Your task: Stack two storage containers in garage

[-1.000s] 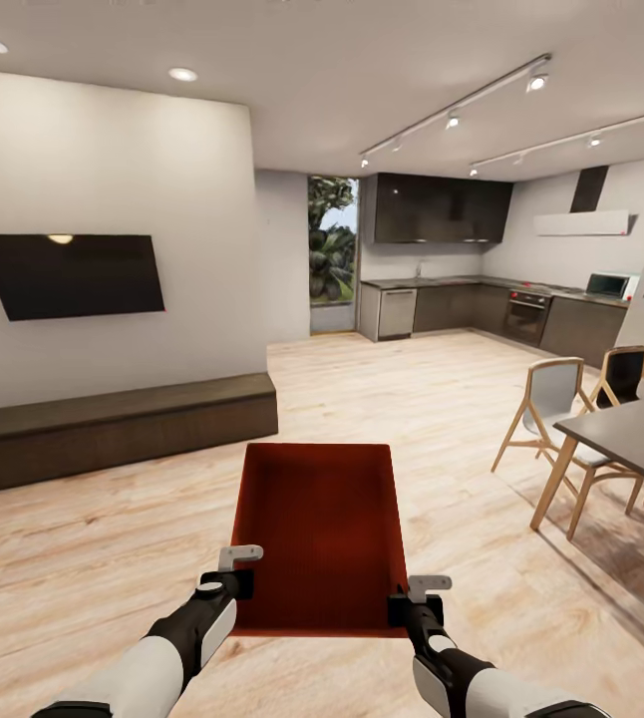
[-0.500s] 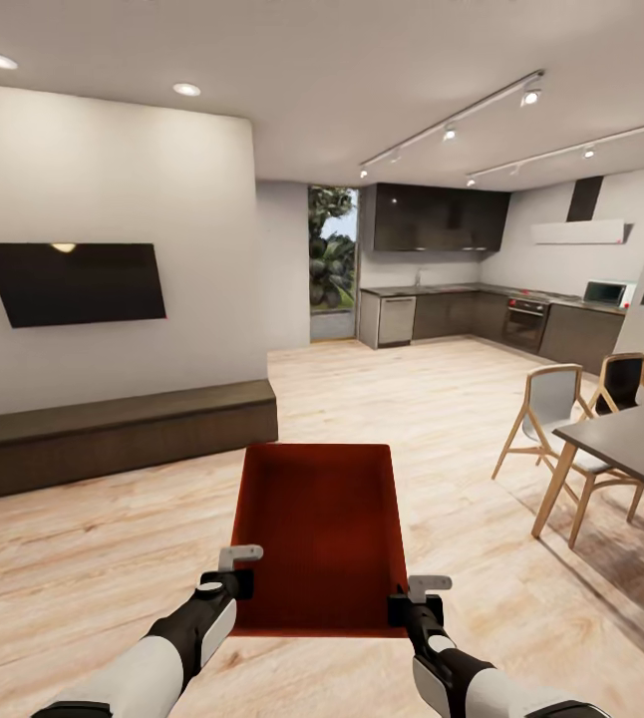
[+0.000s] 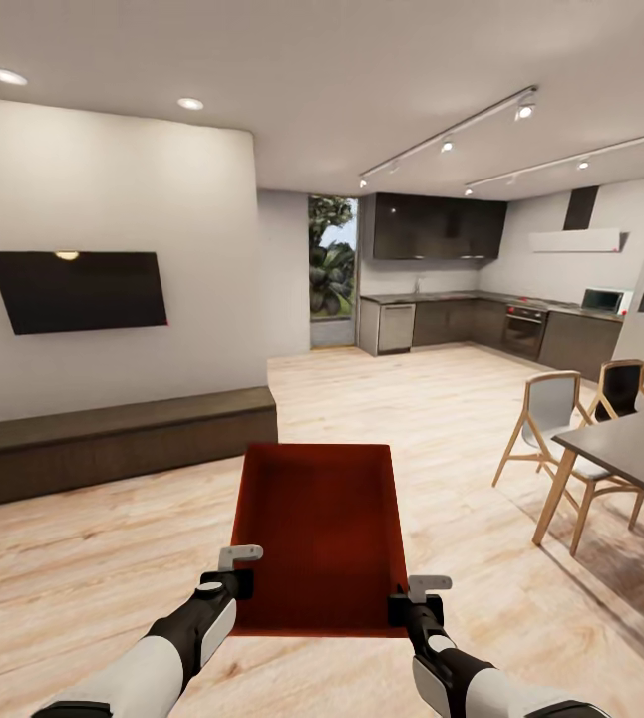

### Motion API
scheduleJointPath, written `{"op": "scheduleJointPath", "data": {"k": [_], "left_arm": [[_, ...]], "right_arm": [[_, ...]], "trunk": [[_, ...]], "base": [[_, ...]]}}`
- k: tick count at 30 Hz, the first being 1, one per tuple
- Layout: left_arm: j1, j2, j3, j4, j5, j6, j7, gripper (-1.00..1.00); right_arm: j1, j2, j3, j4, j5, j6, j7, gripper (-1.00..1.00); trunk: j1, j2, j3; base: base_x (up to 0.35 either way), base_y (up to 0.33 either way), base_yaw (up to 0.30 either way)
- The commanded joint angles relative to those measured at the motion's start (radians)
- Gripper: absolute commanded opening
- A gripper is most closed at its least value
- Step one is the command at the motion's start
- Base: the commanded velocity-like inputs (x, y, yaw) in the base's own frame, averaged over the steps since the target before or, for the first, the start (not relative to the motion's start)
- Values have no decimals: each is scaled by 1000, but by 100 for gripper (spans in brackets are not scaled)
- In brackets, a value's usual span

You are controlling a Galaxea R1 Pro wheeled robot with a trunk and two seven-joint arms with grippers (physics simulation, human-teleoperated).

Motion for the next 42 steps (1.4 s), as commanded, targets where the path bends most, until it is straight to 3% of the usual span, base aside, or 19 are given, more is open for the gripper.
{"op": "scheduleJointPath", "data": {"k": [1, 28, 42], "left_arm": [[0, -1, 29, -2, -14, 7, 12, -100], [0, -1, 29, -2, -14, 7, 12, -100], [0, -1, 29, -2, -14, 7, 12, -100]], "right_arm": [[-1, 0, -27, 1, -35, -9, -10, -100], [-1, 0, -27, 1, -35, -9, -10, -100], [-1, -1, -27, 1, -36, -8, -10, -100]], "trunk": [[0, -1, 0], [0, -1, 43], [0, -1, 45]], "base": [[0, 0, 0], [0, 0, 0], [0, 0, 0]]}}
